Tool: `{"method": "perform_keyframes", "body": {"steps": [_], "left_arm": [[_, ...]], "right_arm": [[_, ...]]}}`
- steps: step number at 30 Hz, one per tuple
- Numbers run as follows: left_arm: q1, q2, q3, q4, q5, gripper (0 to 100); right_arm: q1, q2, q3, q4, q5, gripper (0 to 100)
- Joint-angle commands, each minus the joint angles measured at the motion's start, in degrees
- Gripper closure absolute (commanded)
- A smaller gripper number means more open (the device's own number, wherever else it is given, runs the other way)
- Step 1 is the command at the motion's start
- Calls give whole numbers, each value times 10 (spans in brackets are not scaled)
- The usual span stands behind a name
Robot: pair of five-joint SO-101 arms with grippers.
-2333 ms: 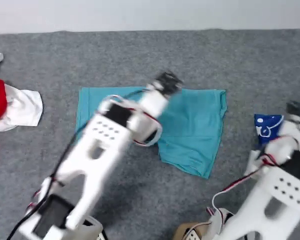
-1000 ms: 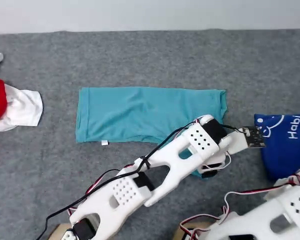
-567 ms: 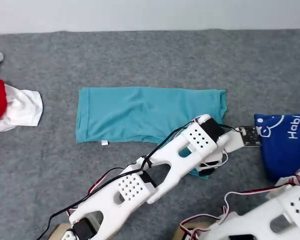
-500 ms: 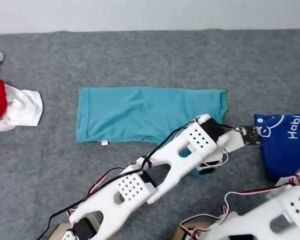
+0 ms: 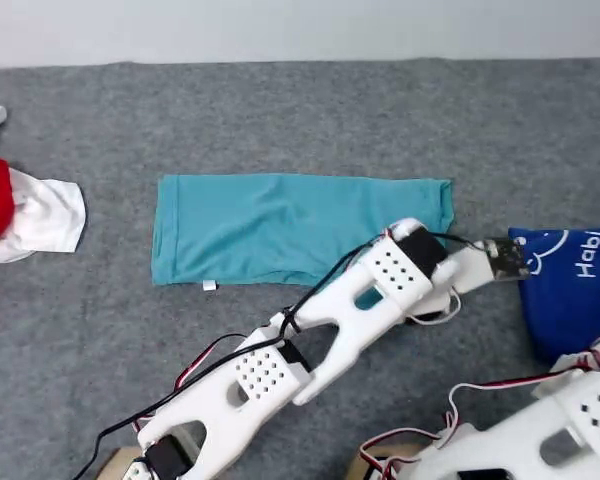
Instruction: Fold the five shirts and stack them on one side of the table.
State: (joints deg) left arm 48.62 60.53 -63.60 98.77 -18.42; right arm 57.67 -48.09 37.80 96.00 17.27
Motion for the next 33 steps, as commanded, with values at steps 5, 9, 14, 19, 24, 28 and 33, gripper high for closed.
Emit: {"method": "perform_keyframes", "body": {"steps": [5, 9, 14, 19, 24, 28, 33], "left_arm": [[-50, -9, -66, 17, 0, 984], [-69, -5, -91, 16, -4, 984], [-85, -4, -94, -11, -26, 984], [-91, -4, -93, -38, -47, 983], [-91, -4, -92, -75, -54, 982], [-91, -3, -92, -97, -77, 981], [-98, -3, -91, -125, -79, 981]], "right_arm": [[1, -7, -4, 0, 5, 707], [1, -9, 11, -6, 5, 707], [1, -10, 38, -6, 5, 707], [1, -10, 44, -6, 5, 707], [1, -10, 44, -6, 5, 707], [1, -10, 44, -6, 5, 707], [1, -10, 45, -6, 5, 707]]}}
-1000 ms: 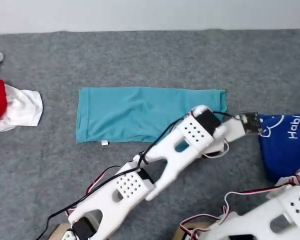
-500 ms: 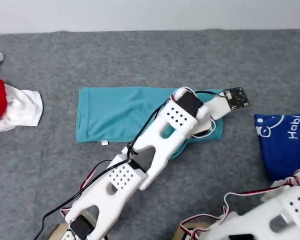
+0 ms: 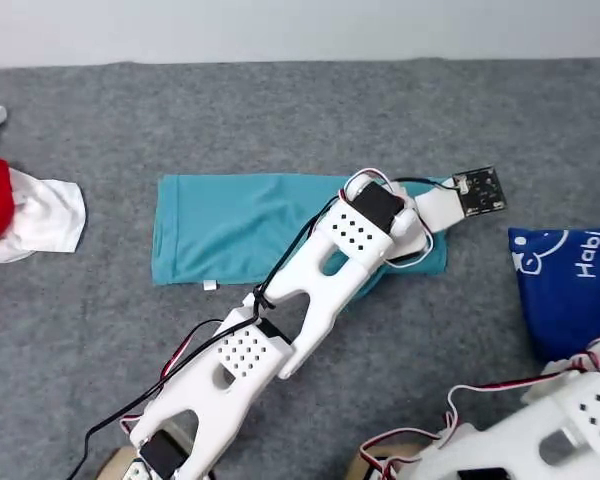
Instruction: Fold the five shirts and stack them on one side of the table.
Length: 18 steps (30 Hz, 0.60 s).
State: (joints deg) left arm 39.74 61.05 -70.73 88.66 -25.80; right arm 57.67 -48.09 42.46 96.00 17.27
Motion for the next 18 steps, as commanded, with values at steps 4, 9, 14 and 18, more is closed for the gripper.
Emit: {"method": "perform_keyframes", "body": {"steps": [4, 9, 14, 18], "left_arm": [[-18, -4, -14, -30, -28, 961], [-24, 18, -11, -33, -55, 961], [-30, 21, -11, -50, -57, 961], [-34, 22, -8, -72, -58, 961]], "right_arm": [[1, -10, -2, -6, 5, 707], [1, -10, -2, -6, 4, 707], [1, -10, -2, -6, 3, 707], [1, -10, -2, -6, 2, 707]]}}
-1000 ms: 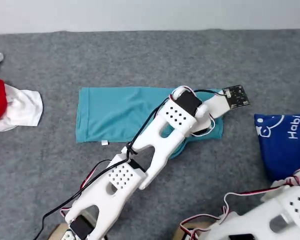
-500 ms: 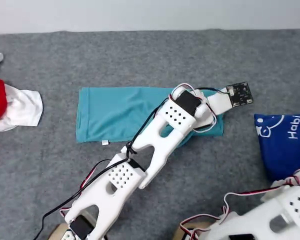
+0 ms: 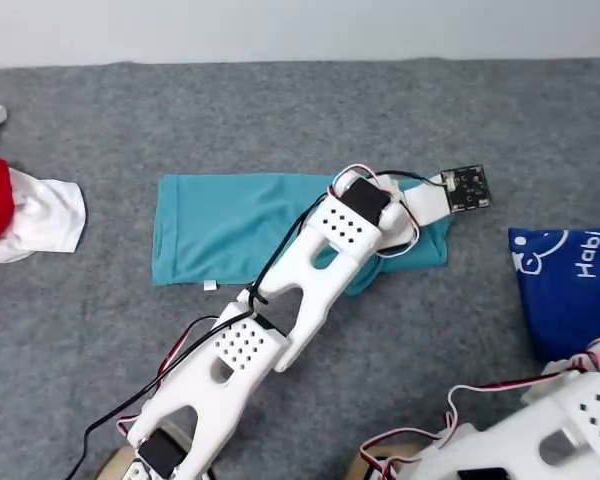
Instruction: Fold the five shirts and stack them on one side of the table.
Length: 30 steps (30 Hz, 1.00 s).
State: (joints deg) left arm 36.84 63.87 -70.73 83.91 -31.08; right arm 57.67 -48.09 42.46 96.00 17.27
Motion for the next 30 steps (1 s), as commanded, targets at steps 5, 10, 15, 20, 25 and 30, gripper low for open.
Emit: {"method": "perform_keyframes", "body": {"steps": [5, 10, 15, 20, 25, 30], "left_arm": [[-5, -5, -8, -31, -5, 963], [-13, -5, -7, -33, -5, 964], [-23, -4, 11, -20, -4, 959], [-33, -5, 16, -9, -2, 860], [-33, -8, 15, -5, -2, 803], [-37, -11, -11, 4, -2, 801]], "right_arm": [[0, -10, -2, -6, 2, 707], [0, -10, -1, -6, 2, 707], [0, -10, -1, -6, 2, 707], [0, -10, -1, -6, 2, 707], [0, -9, -1, -6, 2, 707], [0, -10, -1, -6, 3, 707]]}}
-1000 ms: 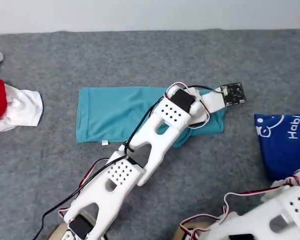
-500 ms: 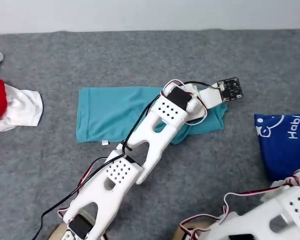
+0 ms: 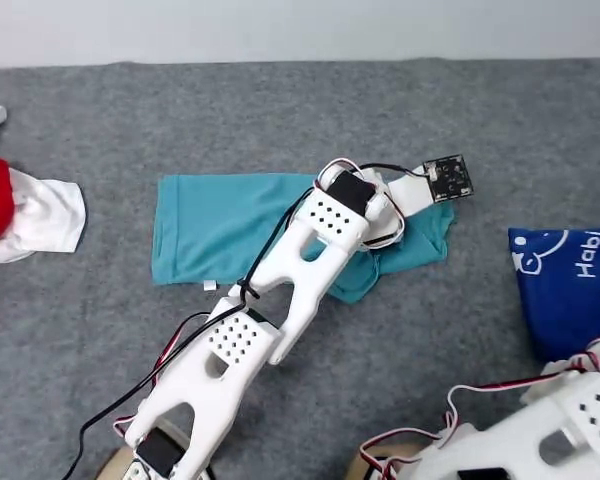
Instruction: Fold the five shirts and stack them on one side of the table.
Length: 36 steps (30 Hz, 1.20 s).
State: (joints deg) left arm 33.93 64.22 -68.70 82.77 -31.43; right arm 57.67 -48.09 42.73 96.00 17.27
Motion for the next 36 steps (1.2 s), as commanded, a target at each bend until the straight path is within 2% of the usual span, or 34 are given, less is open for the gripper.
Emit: {"method": "perform_keyframes", "body": {"steps": [1, 14, 22, 29, 36], "left_arm": [[-9, -14, -41, 22, 2, 801], [-18, -15, -69, 50, 38, 801], [-19, -12, -157, 86, 39, 801], [-18, -15, -169, 88, 40, 804], [-25, -15, -281, 177, 84, 804]], "right_arm": [[0, -10, -4, -6, 3, 707], [0, -10, 21, -22, 4, 707], [0, -10, 21, -22, 4, 707], [0, -10, 22, -22, 5, 707], [-1, -10, 23, -28, 5, 707]]}}
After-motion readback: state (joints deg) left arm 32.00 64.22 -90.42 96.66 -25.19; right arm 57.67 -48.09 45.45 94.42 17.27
